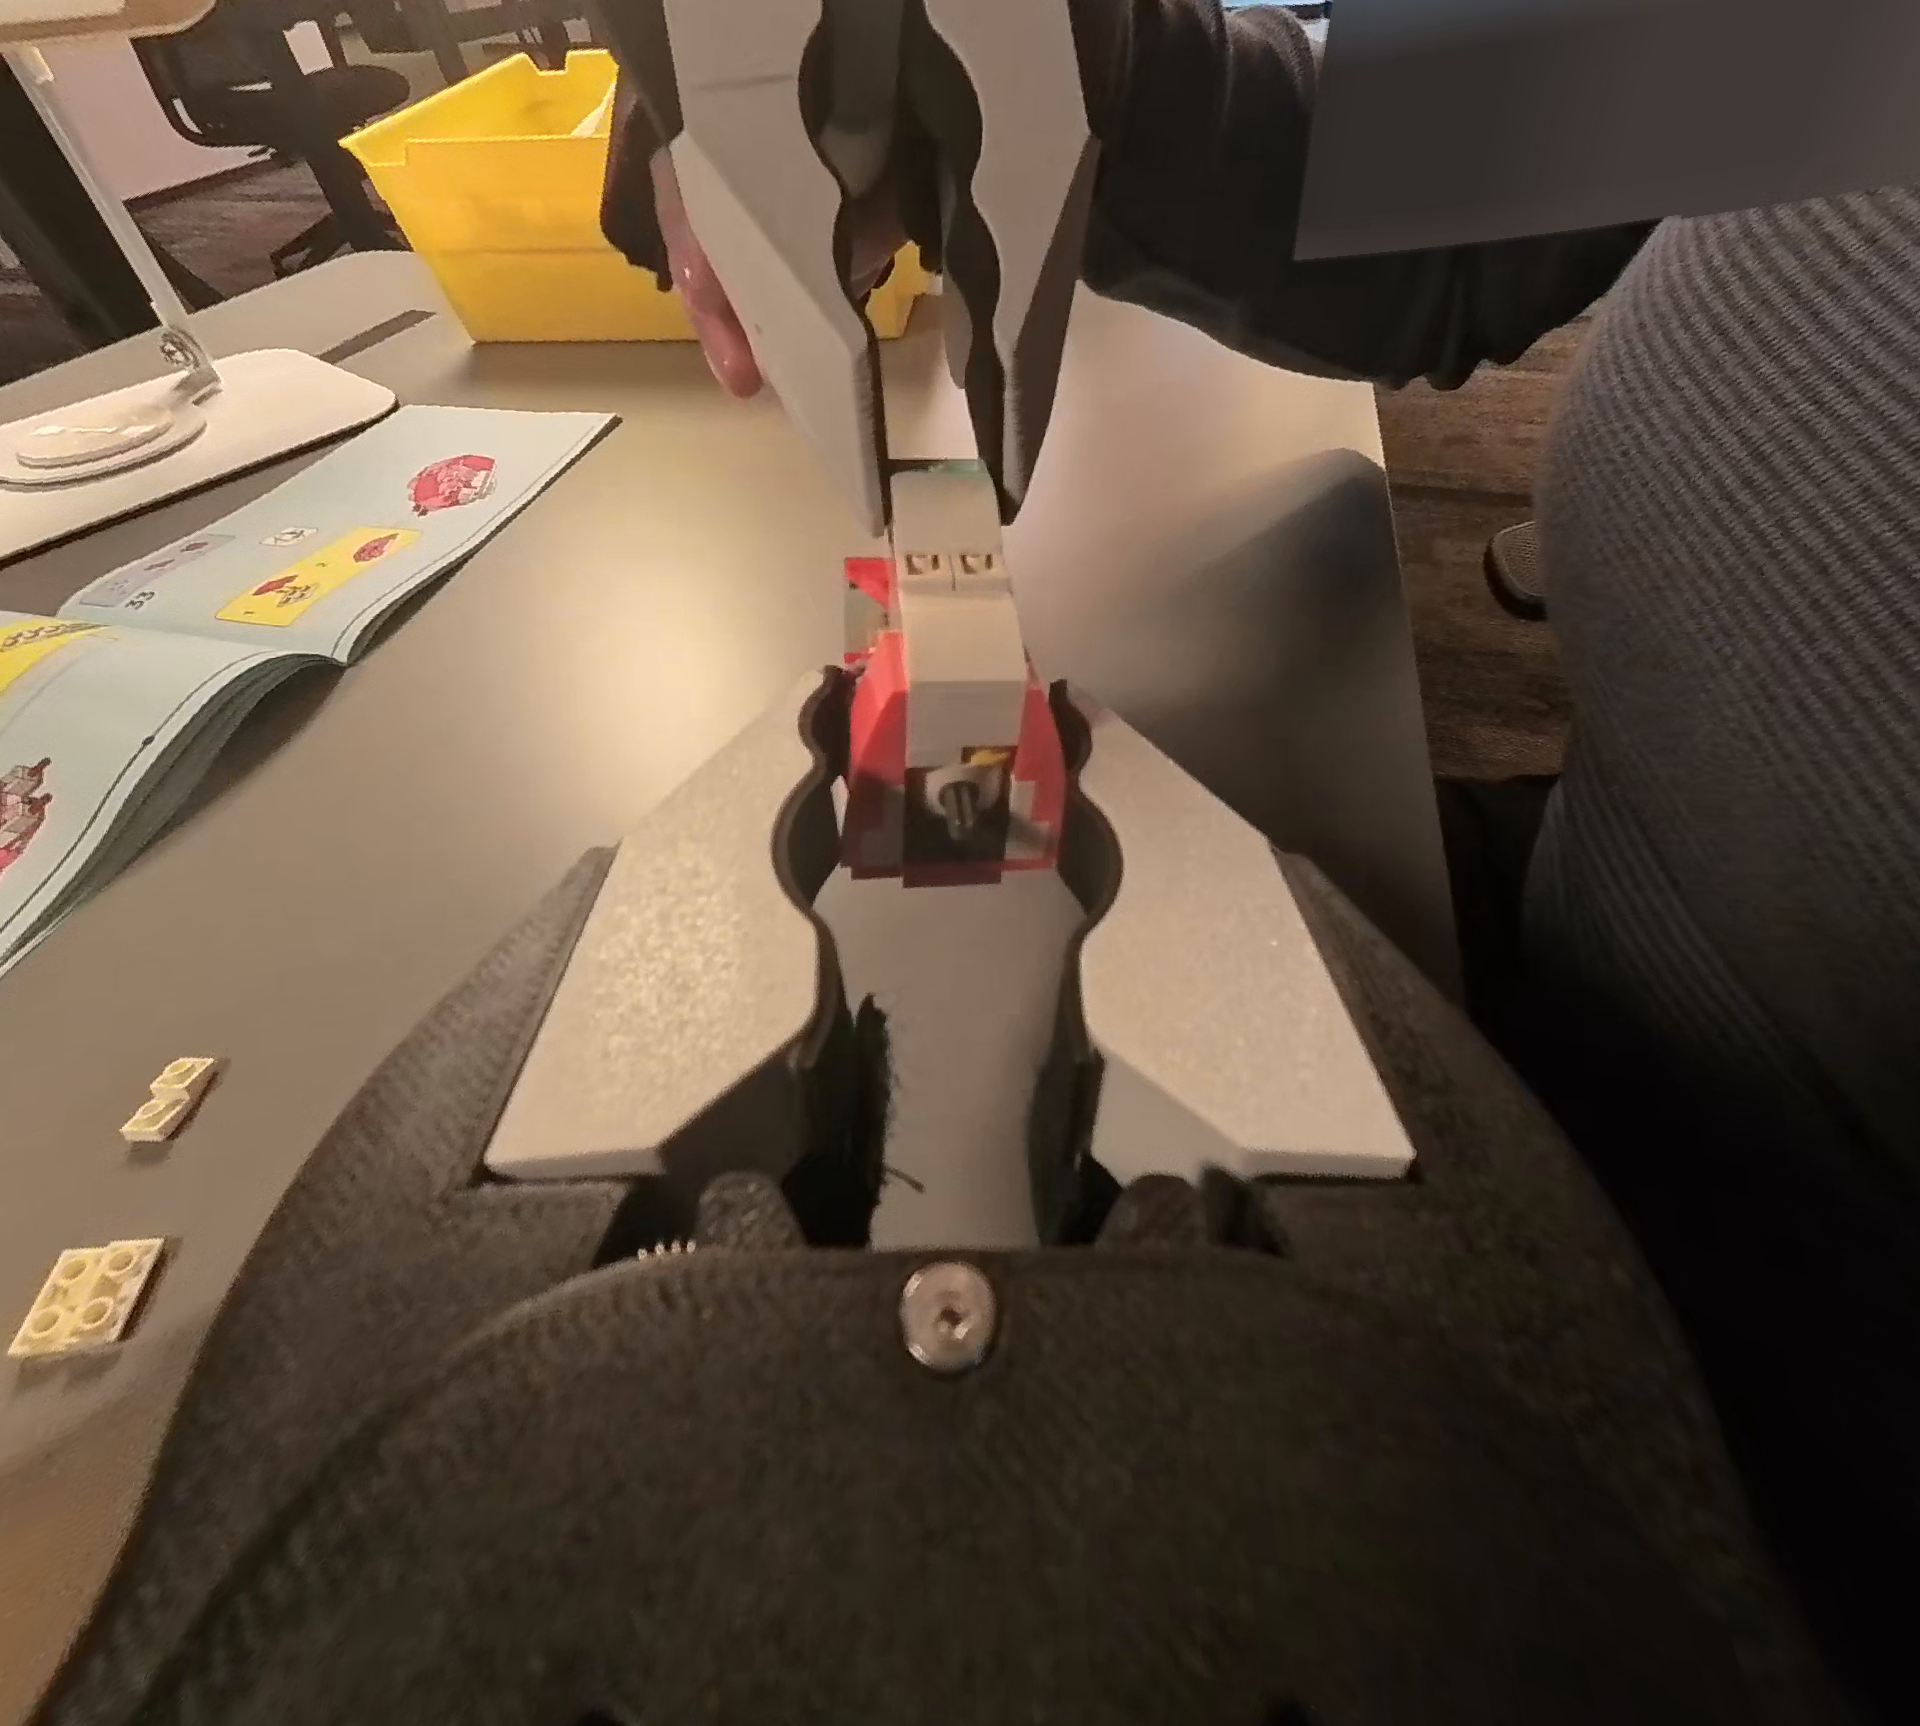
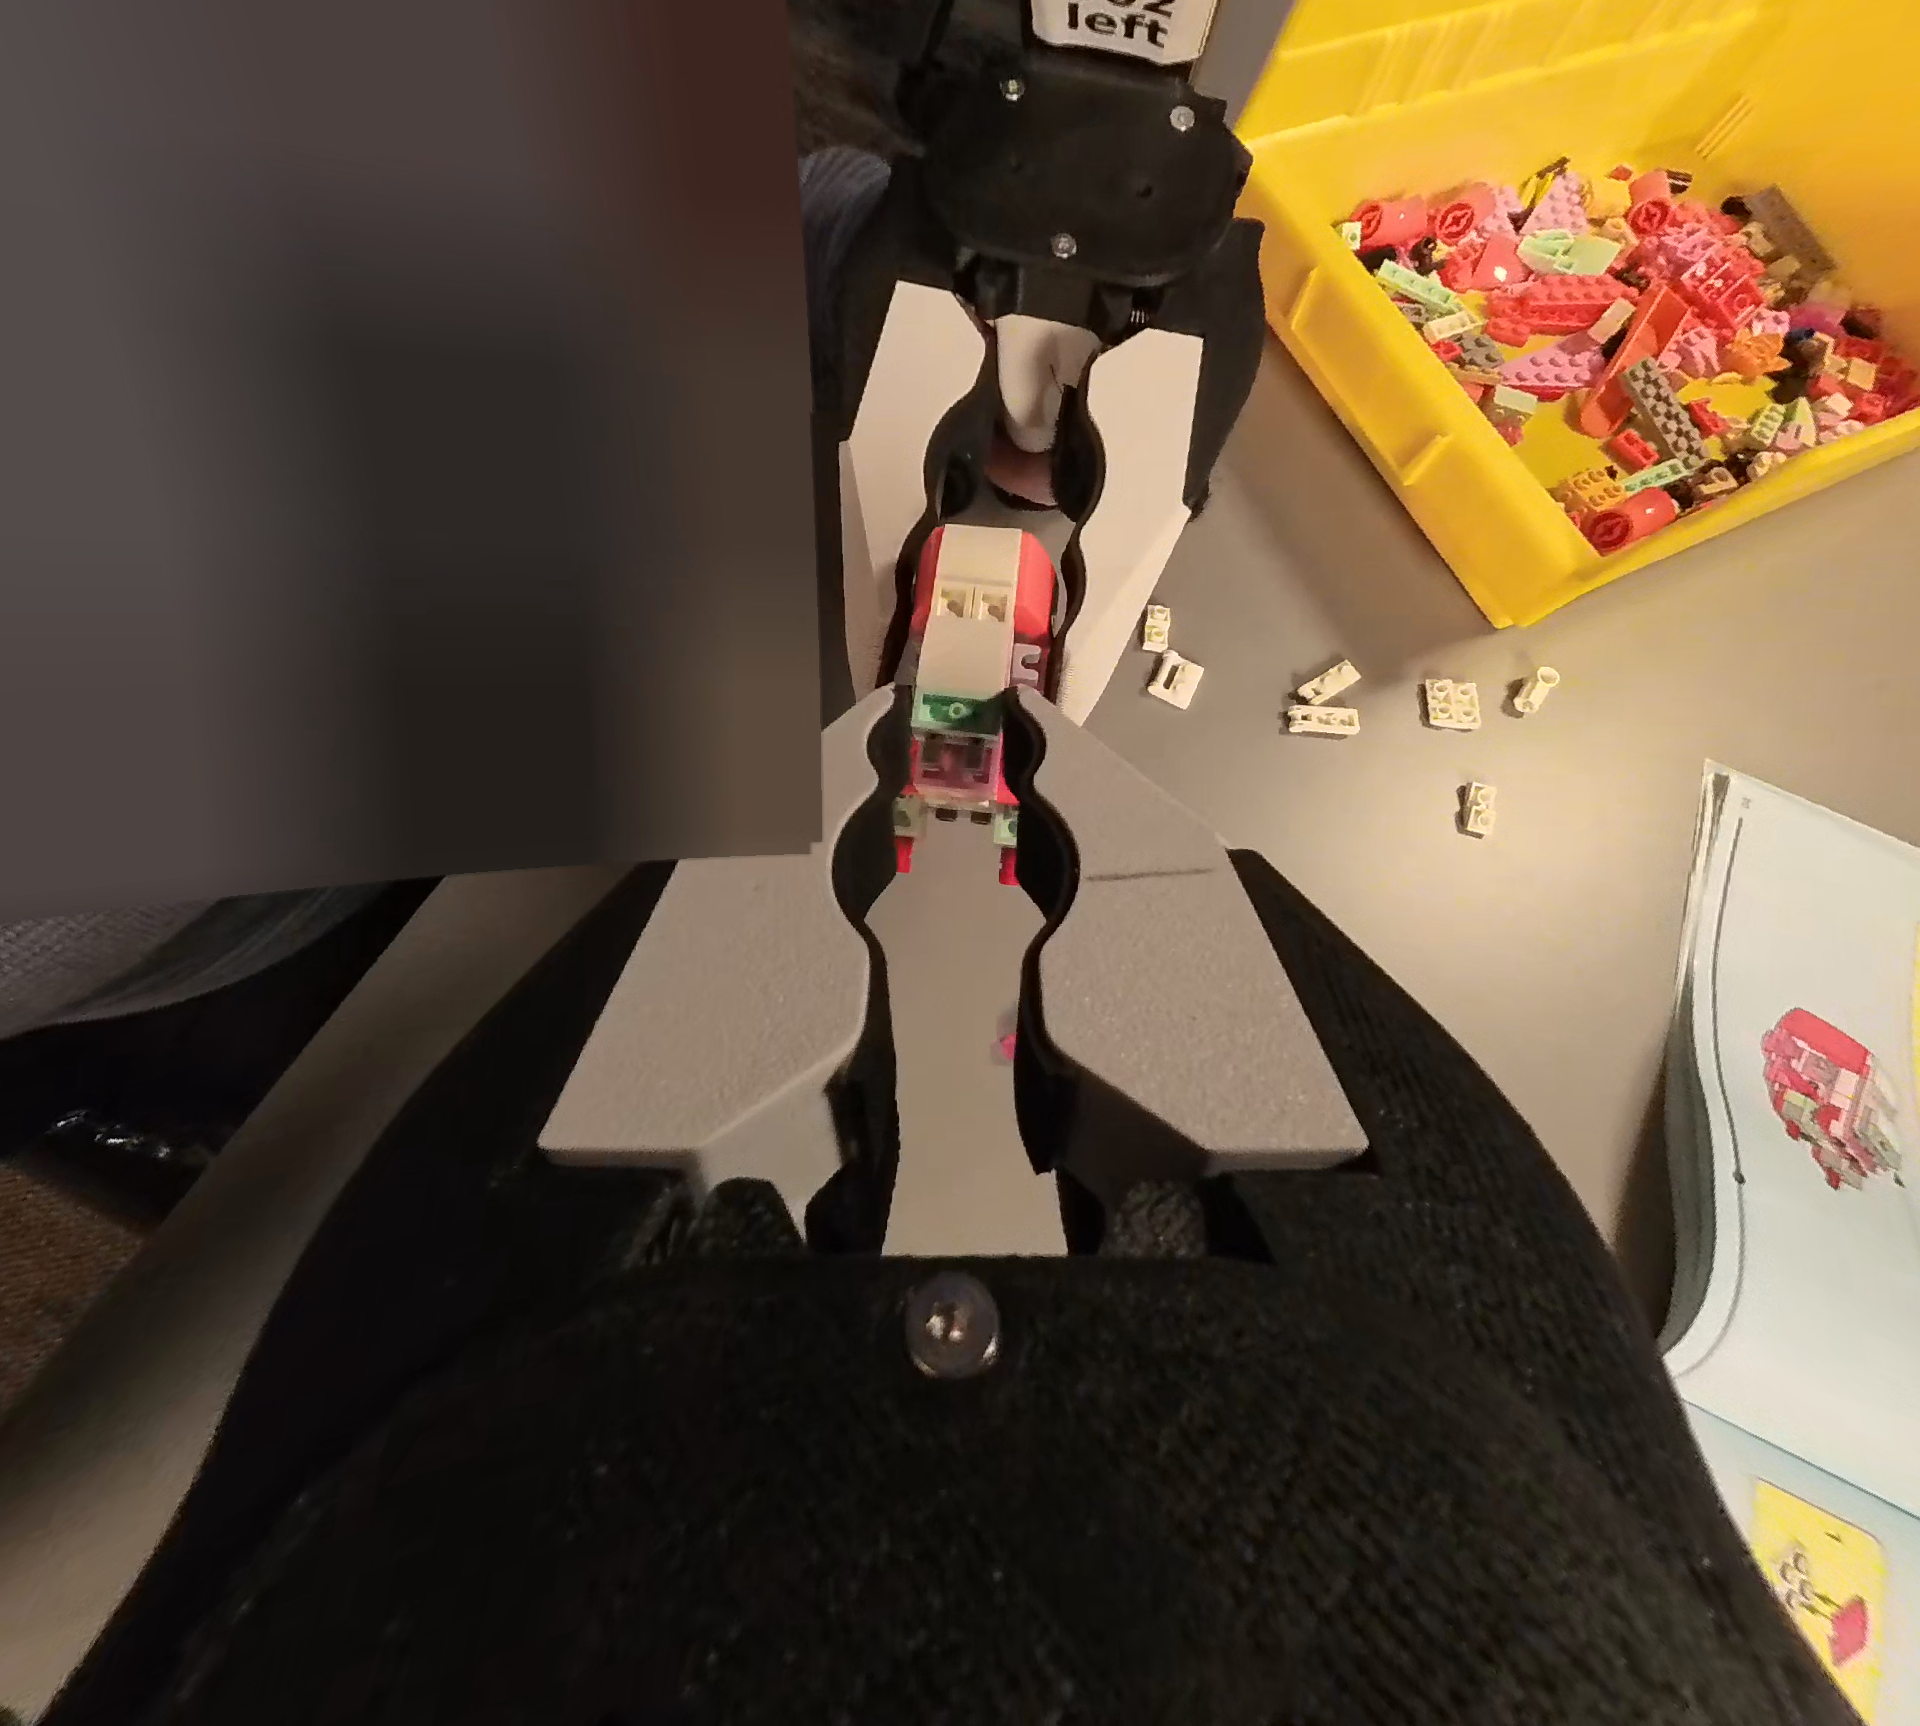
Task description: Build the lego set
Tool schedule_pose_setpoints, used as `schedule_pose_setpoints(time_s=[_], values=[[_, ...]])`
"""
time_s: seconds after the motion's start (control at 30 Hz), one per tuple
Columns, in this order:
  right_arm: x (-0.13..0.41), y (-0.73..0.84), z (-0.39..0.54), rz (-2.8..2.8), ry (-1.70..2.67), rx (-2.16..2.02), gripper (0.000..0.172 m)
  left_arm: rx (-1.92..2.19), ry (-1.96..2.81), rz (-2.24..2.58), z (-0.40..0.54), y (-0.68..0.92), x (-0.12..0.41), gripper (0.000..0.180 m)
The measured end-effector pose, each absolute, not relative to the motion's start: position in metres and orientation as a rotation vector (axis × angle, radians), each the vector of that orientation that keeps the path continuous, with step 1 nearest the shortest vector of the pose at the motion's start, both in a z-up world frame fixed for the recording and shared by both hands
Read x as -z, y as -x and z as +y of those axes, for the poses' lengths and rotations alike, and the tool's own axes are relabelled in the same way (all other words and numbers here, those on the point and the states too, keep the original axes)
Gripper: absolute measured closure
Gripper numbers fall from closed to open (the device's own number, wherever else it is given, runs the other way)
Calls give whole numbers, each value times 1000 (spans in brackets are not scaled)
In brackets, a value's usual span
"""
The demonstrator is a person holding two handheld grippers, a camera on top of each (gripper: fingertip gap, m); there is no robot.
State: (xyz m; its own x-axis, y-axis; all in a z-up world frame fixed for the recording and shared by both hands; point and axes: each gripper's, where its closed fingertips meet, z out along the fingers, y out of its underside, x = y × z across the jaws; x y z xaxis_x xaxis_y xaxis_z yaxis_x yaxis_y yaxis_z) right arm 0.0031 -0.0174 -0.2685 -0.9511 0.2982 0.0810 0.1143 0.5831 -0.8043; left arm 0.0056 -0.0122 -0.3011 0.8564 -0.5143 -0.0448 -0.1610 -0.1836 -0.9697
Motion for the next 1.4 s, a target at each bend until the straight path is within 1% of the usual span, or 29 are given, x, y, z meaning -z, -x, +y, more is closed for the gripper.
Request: schedule_pose_setpoints(time_s=[0.13, 0.27, 0.33, 0.43, 0.53, 0.63, 0.73, 0.83, 0.9, 1.03, 1.1, 1.4], values=[[268, -3, -17, -2606, 343, -1296, 156, 343, 1746, 514, -12, -5, 300, 143], [267, -2, -18, -2595, 353, -1292, 149, 349, 1740, 492, -12, -3, 298, 143], [264, 4, -17, -2551, 373, -1276, 138, 340, 1740, 456, -10, 2, 296, 143], [256, 18, -15, -2389, 365, -1185, 114, 356, 1739, 341, -4, 13, 292, 143], [252, 33, -12, -2164, 219, -910, 90, 399, 1722, 214, 2, 22, 287, 143], [267, 39, -13, -2074, 102, -600, 71, 438, 1706, 120, 7, 30, 283, 143], [284, 46, -11, -2030, 18, -363, 62, 458, 1705, 68, 9, 34, 282, 143], [291, 56, -5, -1967, -25, -199, 63, 483, 1700, 40, 10, 34, 282, 143], [292, 61, -2, -1924, -44, -124, 71, 492, 1699, 31, 11, 34, 282, 143], [289, 65, -1, -1877, -59, -87, 94, 480, 1723, 30, 13, 32, 285, 143], [282, 66, 0, -1841, -61, -82, 108, 485, 1722, 31, 13, 31, 285, 143], [287, 63, 2, -1866, -62, -51, 110, 481, 1756, 22, 16, 29, 289, 143]])
